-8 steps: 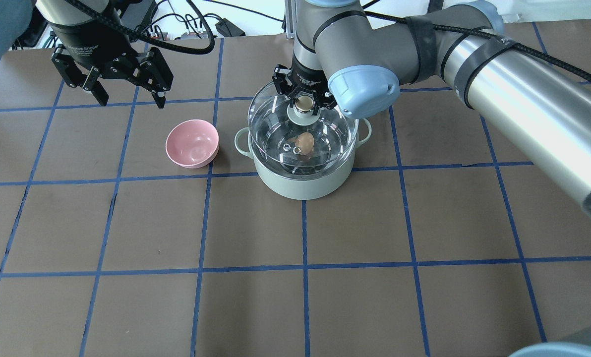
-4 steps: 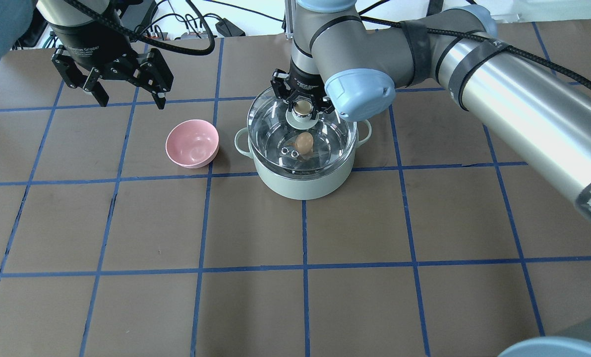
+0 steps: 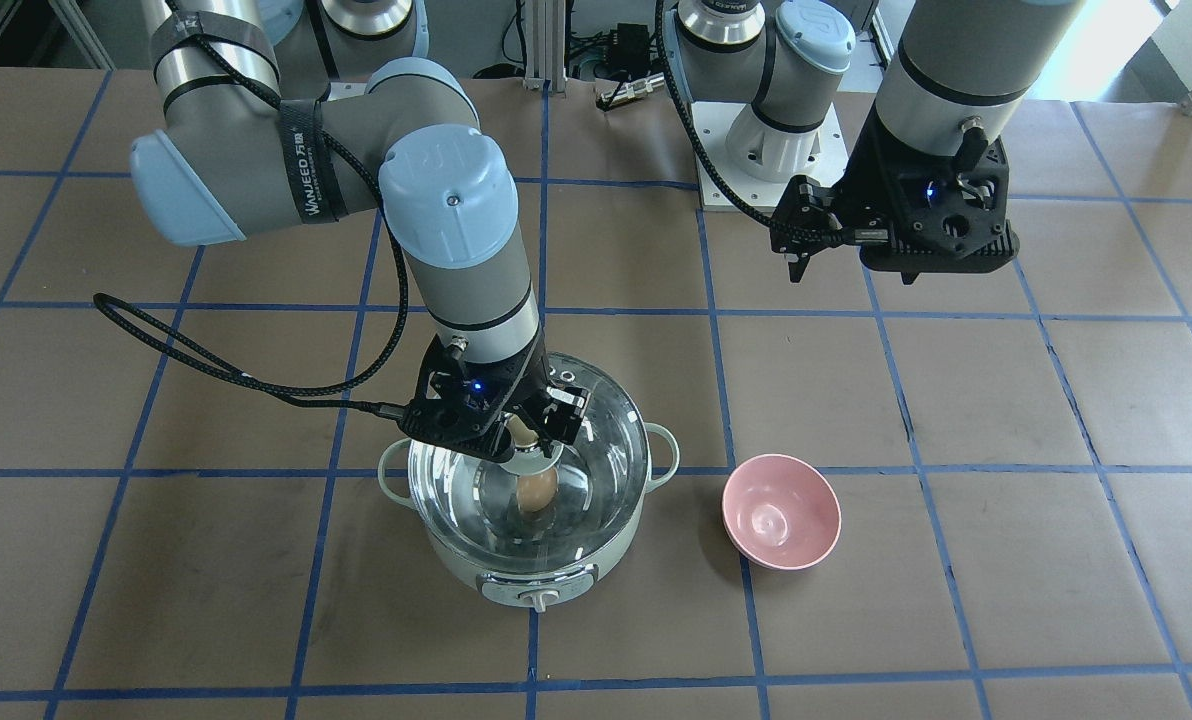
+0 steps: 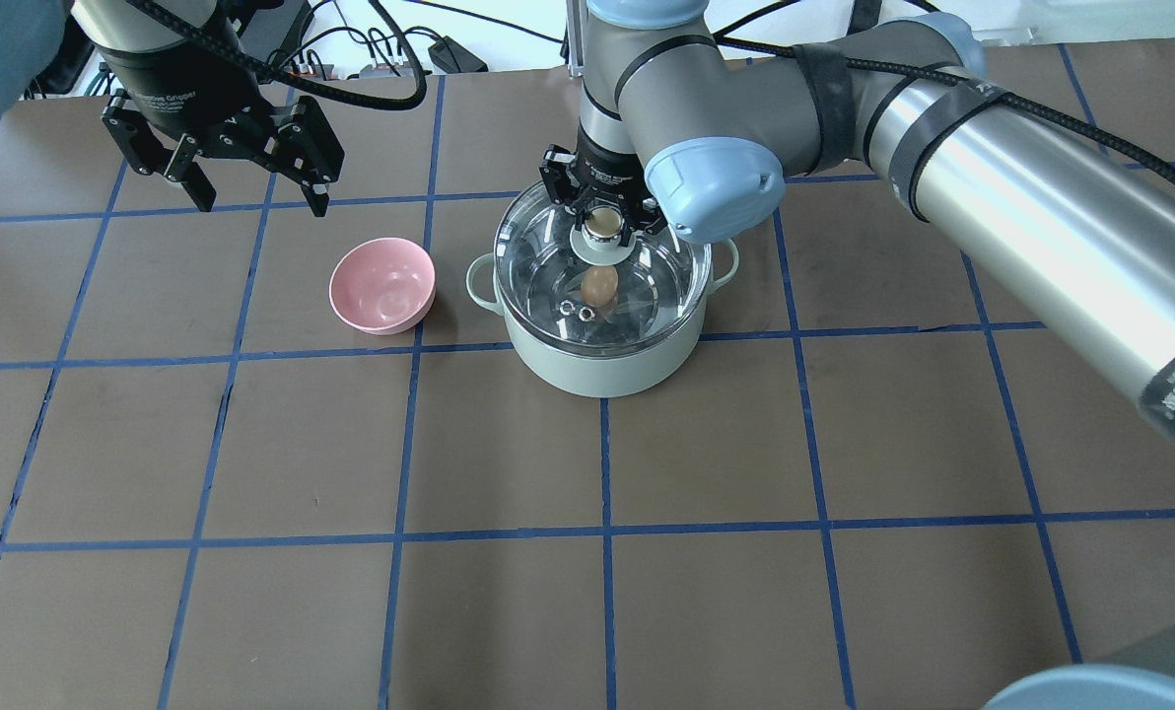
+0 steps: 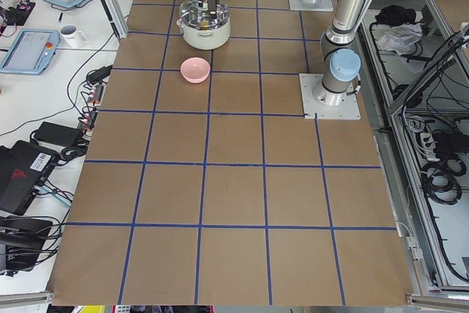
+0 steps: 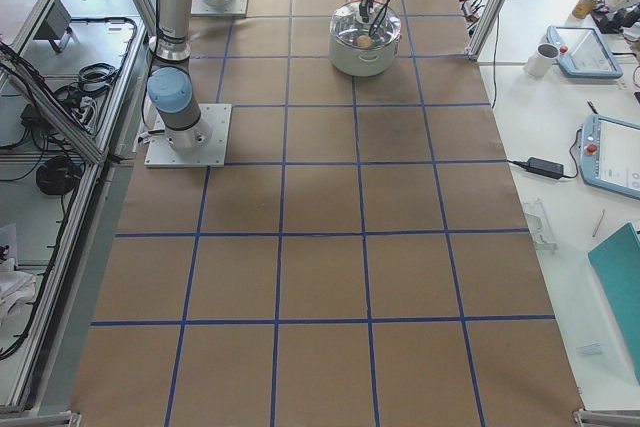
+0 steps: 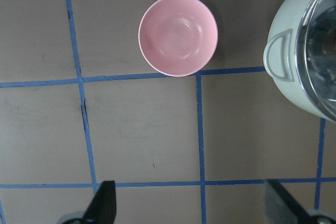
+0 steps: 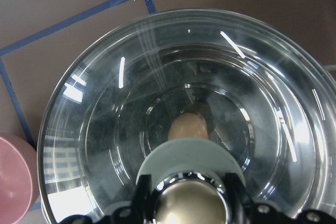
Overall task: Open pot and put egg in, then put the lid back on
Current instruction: 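Lower the glass lid onto the pot with the right gripper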
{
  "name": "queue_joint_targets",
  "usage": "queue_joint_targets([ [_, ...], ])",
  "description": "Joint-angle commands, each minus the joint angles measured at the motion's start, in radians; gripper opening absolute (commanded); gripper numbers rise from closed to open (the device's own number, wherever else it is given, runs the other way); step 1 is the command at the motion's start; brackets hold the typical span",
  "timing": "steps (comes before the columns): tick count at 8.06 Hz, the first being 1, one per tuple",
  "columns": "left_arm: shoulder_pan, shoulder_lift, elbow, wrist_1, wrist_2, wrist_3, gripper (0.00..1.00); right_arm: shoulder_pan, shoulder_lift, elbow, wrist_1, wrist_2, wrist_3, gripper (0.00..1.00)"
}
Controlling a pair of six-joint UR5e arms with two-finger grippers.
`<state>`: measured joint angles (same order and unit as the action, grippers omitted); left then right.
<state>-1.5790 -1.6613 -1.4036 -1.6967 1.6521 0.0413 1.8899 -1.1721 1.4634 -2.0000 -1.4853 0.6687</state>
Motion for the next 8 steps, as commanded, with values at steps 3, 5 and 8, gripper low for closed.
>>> queue_joint_targets([
  [3, 0.001, 0.0, 0.0, 0.0, 0.0, 0.002, 1.0, 0.011, 0.0, -0.002, 0.004, -0.001, 0.006, 0.09],
  [5, 0.001, 0.0, -0.002, 0.0, 0.0, 0.002, 1.0, 0.011, 0.003, 0.0, 0.003, -0.001, 0.003, 0.1],
  [8, 0.001, -0.002, -0.002, 0.005, 0.0, -0.006, 1.0, 0.011, 0.006, 0.003, 0.001, -0.003, 0.002, 0.2],
])
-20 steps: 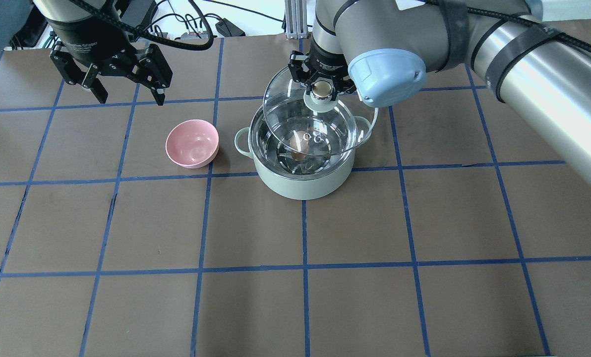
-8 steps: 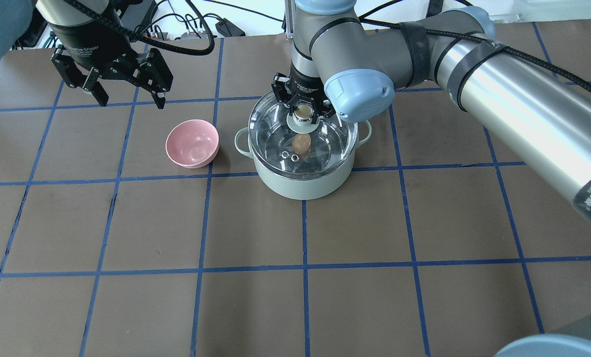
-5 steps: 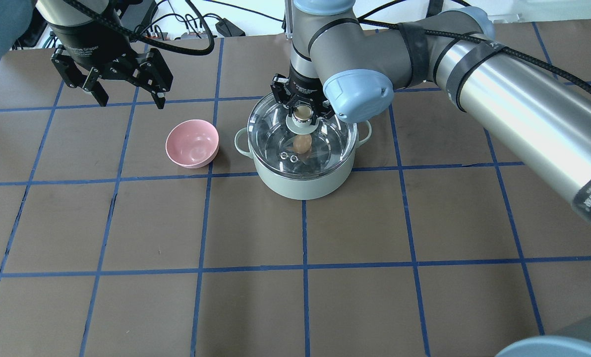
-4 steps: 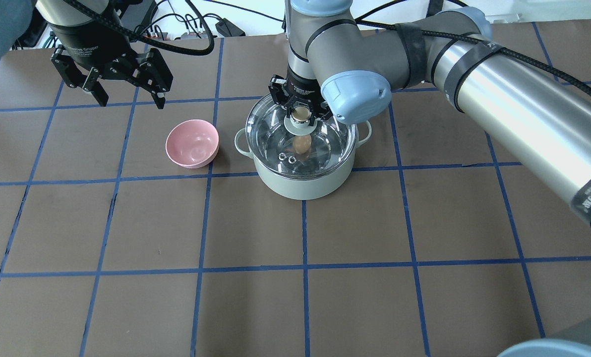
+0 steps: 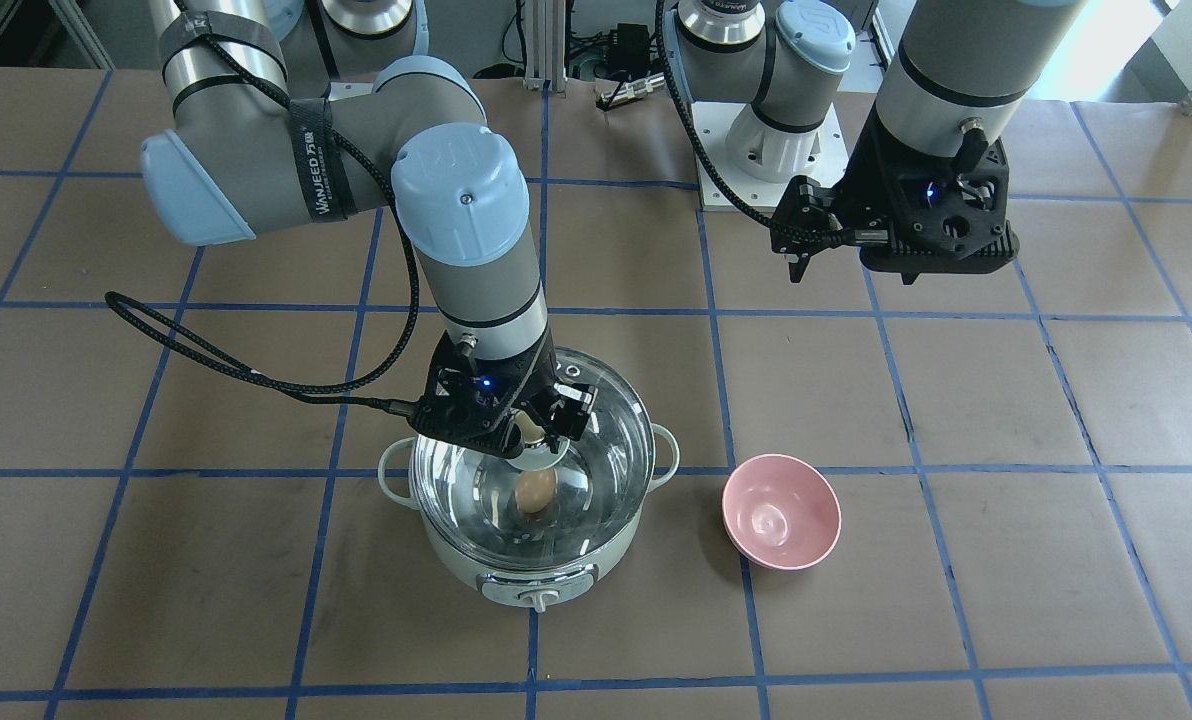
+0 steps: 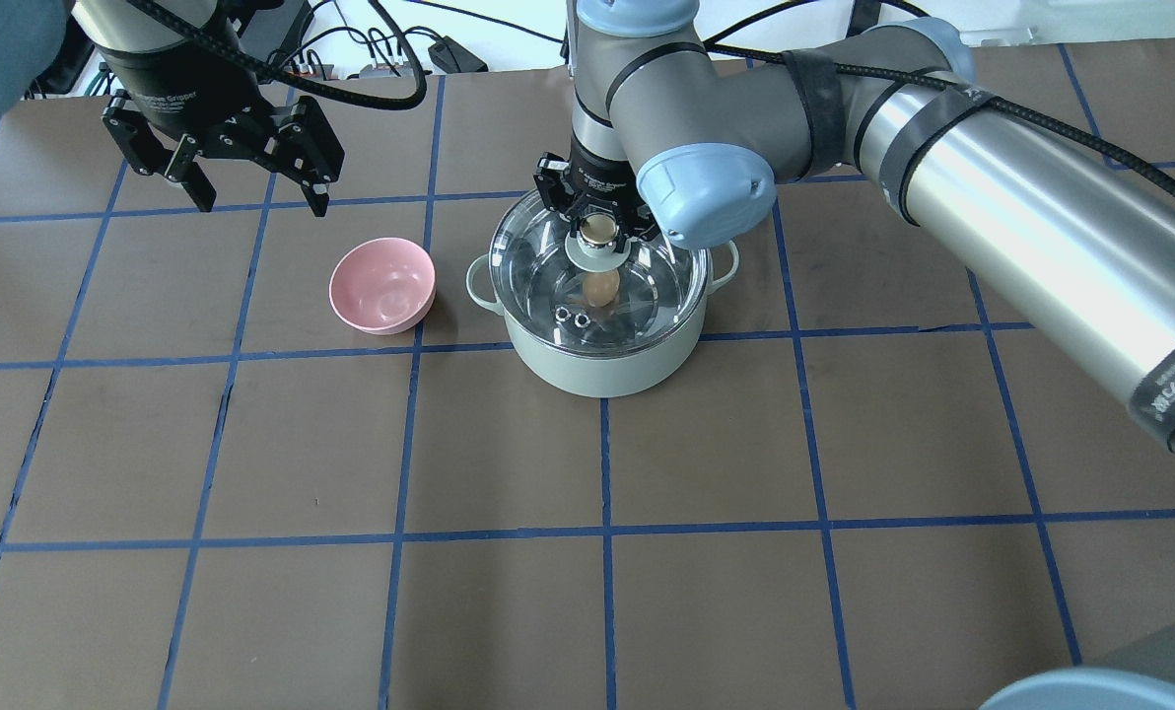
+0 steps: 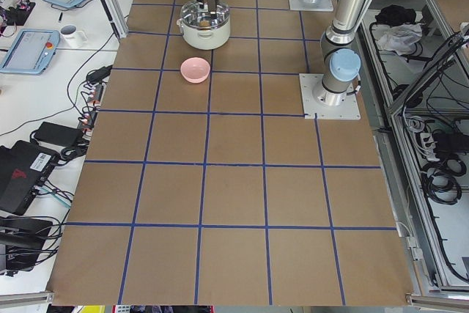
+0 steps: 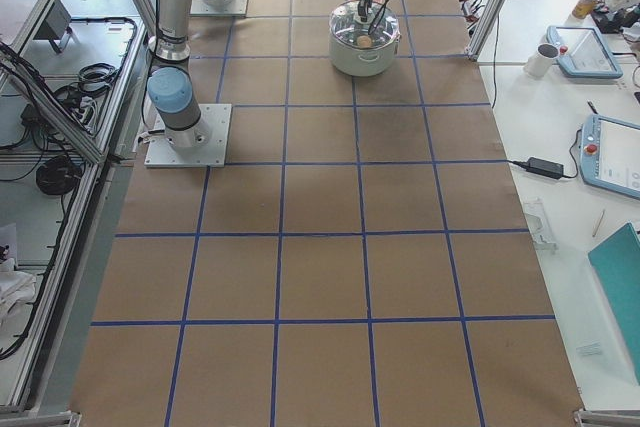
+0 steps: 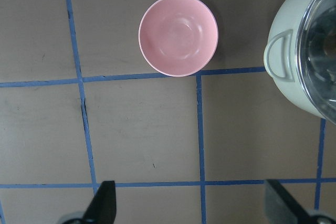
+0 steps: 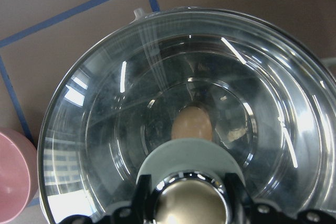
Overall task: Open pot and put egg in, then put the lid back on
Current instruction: 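Lower the glass lid onto the pot with the right gripper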
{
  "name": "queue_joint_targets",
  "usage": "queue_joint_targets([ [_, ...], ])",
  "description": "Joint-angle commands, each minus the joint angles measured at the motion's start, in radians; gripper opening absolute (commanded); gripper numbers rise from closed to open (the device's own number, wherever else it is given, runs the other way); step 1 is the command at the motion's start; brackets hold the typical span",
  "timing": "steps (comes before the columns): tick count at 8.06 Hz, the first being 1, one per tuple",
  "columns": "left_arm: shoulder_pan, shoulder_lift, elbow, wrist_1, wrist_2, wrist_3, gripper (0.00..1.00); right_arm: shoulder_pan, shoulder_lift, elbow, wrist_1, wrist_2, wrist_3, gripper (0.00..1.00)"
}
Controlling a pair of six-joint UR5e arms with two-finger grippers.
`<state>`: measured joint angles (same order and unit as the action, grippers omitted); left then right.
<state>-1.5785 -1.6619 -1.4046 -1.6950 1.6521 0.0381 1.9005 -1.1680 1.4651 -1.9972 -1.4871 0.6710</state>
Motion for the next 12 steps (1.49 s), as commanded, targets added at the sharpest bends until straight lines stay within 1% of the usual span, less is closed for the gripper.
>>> queue_joint_targets([
  [1, 0.0, -0.001, -0.001, 0.006, -0.002, -0.001, 1.0, 0.0, 0.001, 0.001, 0.0, -0.002, -0.007, 0.23],
  [4, 0.0, -0.001, -0.002, 0.006, -0.002, 0.0, 1.0, 0.0, -0.001, 0.003, -0.005, -0.012, -0.01, 0.36],
  [5, 0.0, -0.001, -0.002, 0.006, -0.002, 0.002, 1.0, 0.0, -0.001, 0.006, -0.006, -0.012, -0.011, 0.44],
  [7, 0.0, -0.001, -0.002, 0.006, -0.002, 0.002, 1.0, 0.0, -0.002, 0.006, -0.006, -0.013, -0.008, 0.66],
  [8, 0.0, -0.001, -0.002, 0.006, 0.0, 0.003, 1.0, 0.0, -0.004, 0.004, -0.006, -0.015, -0.008, 0.85],
  [9, 0.0, -0.001, -0.002, 0.006, 0.0, 0.003, 1.0, 0.0, -0.005, 0.004, -0.006, -0.016, -0.01, 0.95],
  [10, 0.0, -0.001, -0.002, 0.006, 0.0, 0.003, 1.0, -0.001, -0.007, 0.004, -0.006, -0.015, -0.014, 1.0],
  [12, 0.0, -0.001, -0.002, 0.006, 0.0, 0.003, 1.0, -0.027, -0.041, -0.005, 0.004, -0.013, -0.06, 1.0],
])
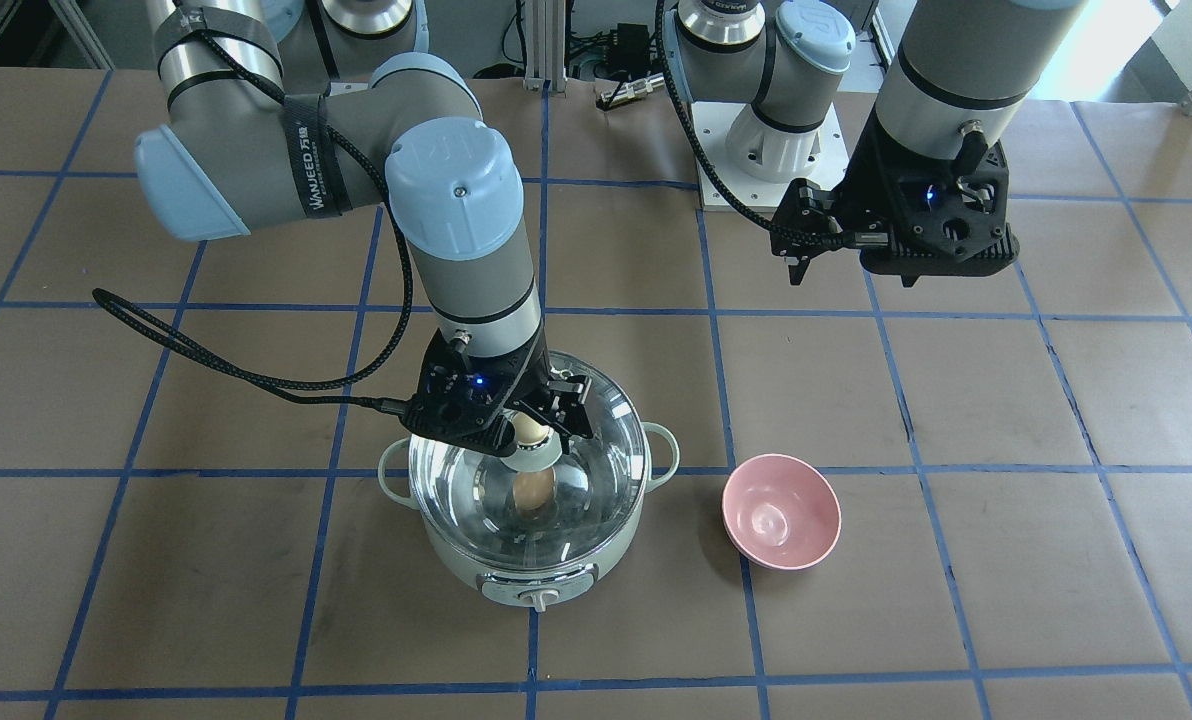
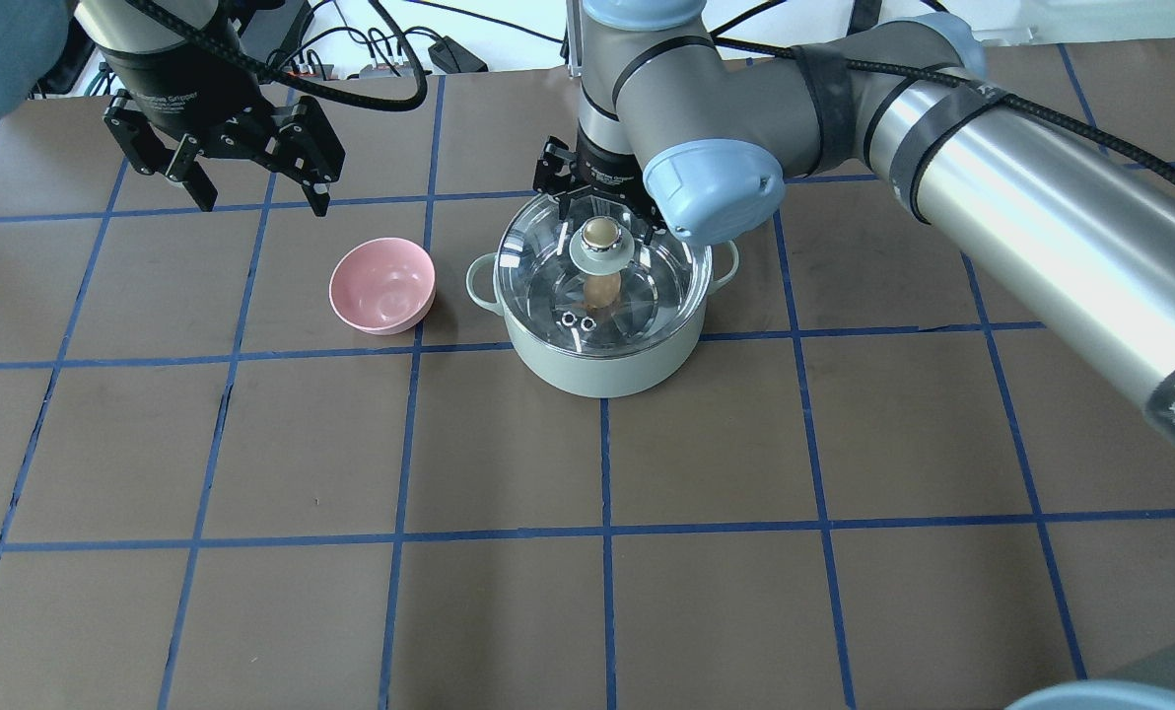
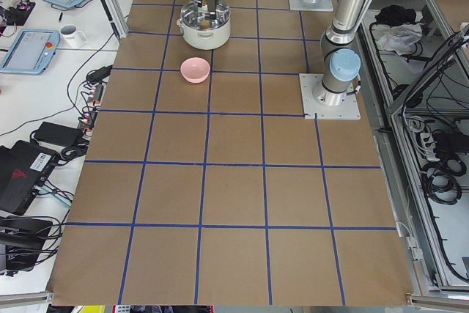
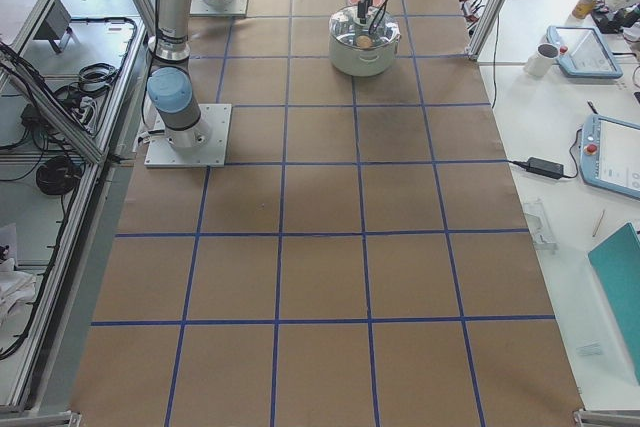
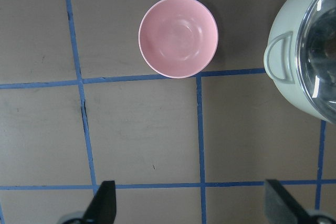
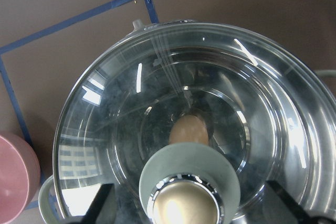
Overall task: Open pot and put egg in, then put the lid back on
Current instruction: 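Open the right gripper and release the lid knob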
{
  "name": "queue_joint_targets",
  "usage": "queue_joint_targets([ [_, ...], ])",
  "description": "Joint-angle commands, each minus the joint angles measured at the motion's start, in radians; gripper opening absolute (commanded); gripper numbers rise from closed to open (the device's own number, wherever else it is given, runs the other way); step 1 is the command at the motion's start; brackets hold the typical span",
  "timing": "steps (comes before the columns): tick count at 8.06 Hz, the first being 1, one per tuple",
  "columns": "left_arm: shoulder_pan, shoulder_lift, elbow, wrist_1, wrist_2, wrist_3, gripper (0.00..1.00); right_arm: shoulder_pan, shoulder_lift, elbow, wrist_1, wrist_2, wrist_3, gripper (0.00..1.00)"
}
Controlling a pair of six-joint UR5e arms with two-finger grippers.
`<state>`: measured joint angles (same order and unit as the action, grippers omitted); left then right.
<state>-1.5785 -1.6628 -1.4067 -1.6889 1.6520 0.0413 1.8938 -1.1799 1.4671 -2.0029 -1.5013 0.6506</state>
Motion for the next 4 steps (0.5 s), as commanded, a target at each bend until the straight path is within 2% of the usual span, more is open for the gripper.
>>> queue_joint_targets([
  [1, 0.0, 0.0, 0.0, 0.0, 0.0, 0.002, 1.0, -0.051, -0.059, -0.007, 0.048, 0.001, -0.101, 1.0],
  [4, 0.0, 0.0, 0.0, 0.0, -0.001, 0.0, 1.0, -0.221, -0.234, -0.007, 0.296, -0.004, -0.418, 1.0],
])
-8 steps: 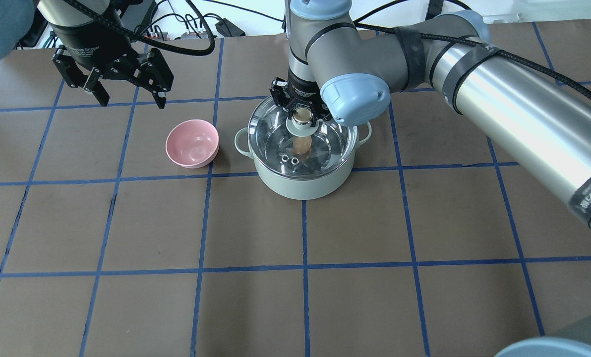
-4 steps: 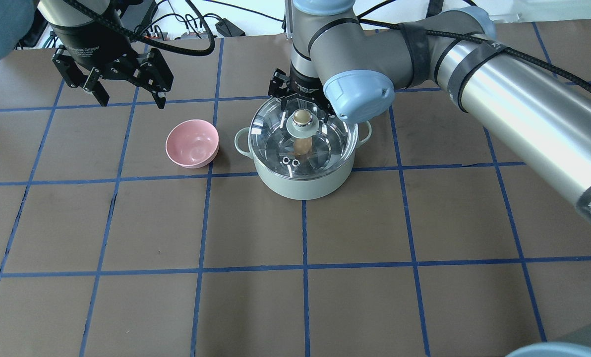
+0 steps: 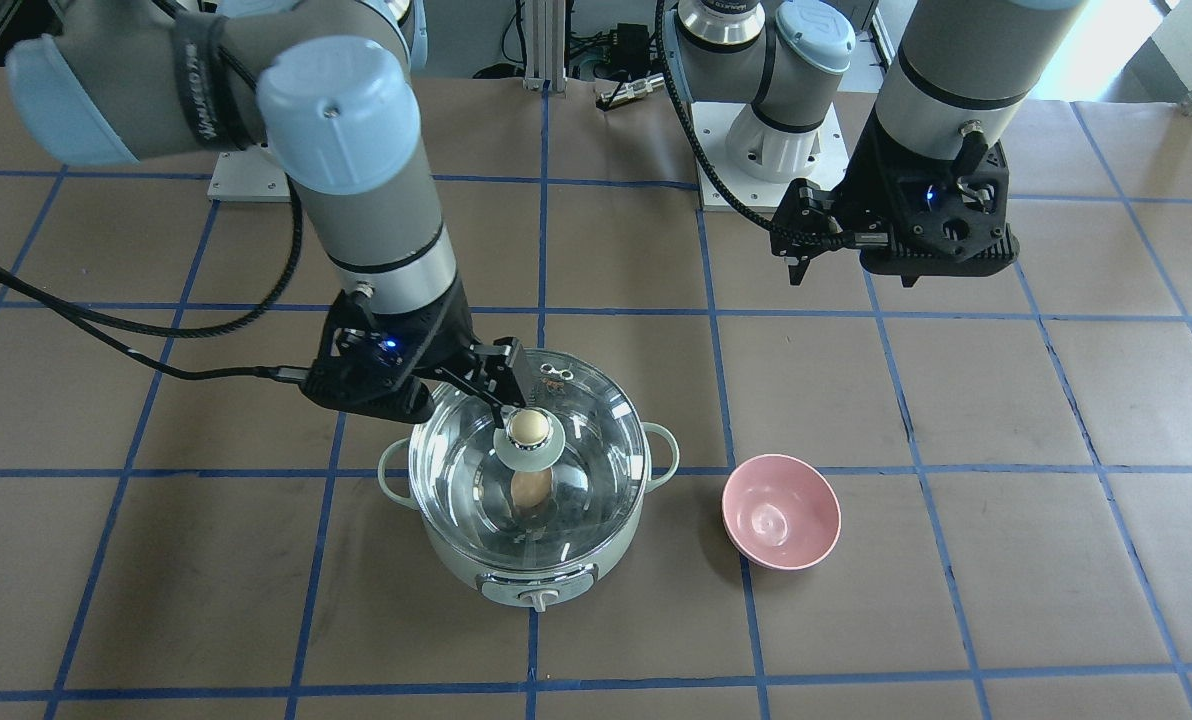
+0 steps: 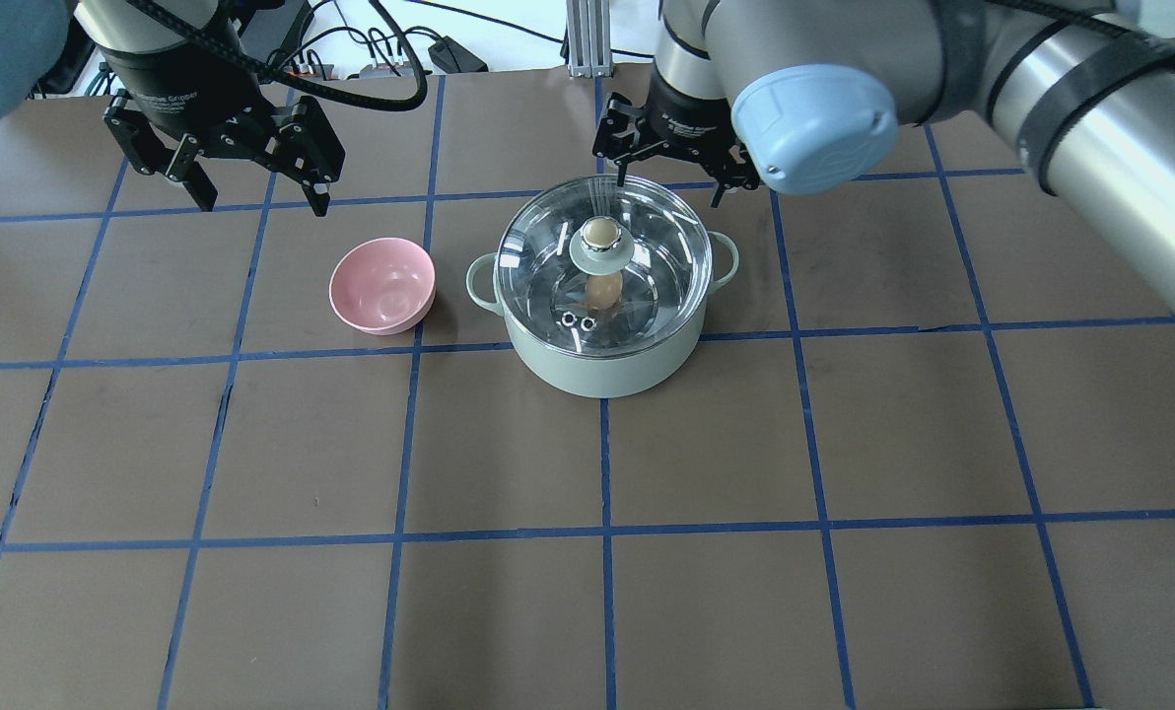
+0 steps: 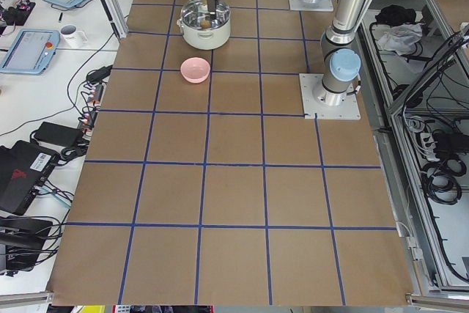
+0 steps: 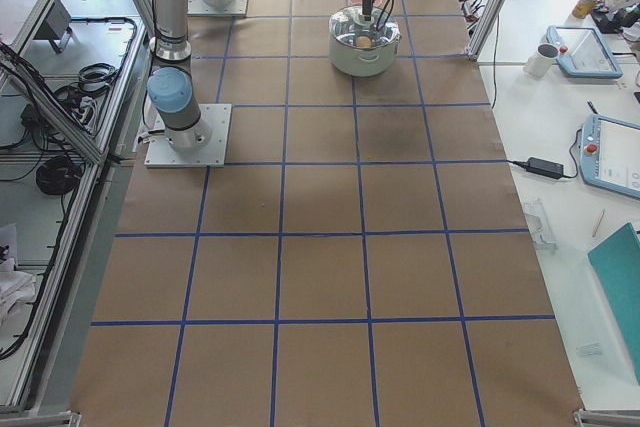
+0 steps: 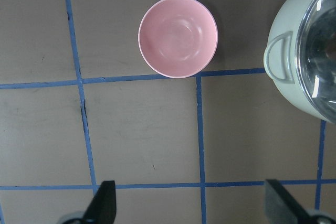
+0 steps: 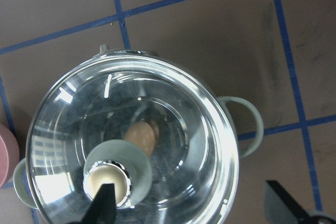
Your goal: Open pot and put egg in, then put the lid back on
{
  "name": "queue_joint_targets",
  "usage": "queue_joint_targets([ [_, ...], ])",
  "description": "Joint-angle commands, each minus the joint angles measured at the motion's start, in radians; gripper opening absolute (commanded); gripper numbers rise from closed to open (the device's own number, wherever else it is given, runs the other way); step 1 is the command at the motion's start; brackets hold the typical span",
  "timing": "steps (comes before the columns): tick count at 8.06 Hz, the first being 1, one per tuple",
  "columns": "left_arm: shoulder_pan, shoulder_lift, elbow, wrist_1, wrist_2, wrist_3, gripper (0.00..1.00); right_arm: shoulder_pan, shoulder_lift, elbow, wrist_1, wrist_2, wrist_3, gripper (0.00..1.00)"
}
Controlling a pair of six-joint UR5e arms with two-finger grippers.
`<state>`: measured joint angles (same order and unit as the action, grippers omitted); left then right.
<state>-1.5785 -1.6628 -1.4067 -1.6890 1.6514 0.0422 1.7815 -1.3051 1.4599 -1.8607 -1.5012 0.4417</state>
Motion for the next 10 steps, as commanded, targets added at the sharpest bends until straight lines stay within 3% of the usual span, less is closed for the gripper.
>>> queue_joint_targets([
  [1, 0.0, 0.0, 0.0, 0.0, -0.001, -0.001, 1.0, -0.184, -0.171, 0.0, 0.231, -0.005, -0.301, 1.0],
  [4, 0.0, 0.0, 0.0, 0.0, -0.002, -0.002, 1.0, -0.278, -0.299, 0.014, 0.351, -0.014, -0.484, 1.0],
  [5, -0.002, 0.0, 0.0, 0.002, -0.011, -0.01, 1.0, -0.278, -0.318, 0.017, 0.35, -0.063, -0.513, 1.0],
  [7, -0.003, -0.002, -0.001, 0.12, -0.115, -0.013, 1.0, -0.278, -0.335, 0.025, 0.345, -0.074, -0.581, 1.0],
  [10, -0.003, 0.002, -0.009, 0.124, -0.105, -0.01, 1.0, -0.28, -0.335, 0.053, 0.328, -0.074, -0.577, 1.0],
])
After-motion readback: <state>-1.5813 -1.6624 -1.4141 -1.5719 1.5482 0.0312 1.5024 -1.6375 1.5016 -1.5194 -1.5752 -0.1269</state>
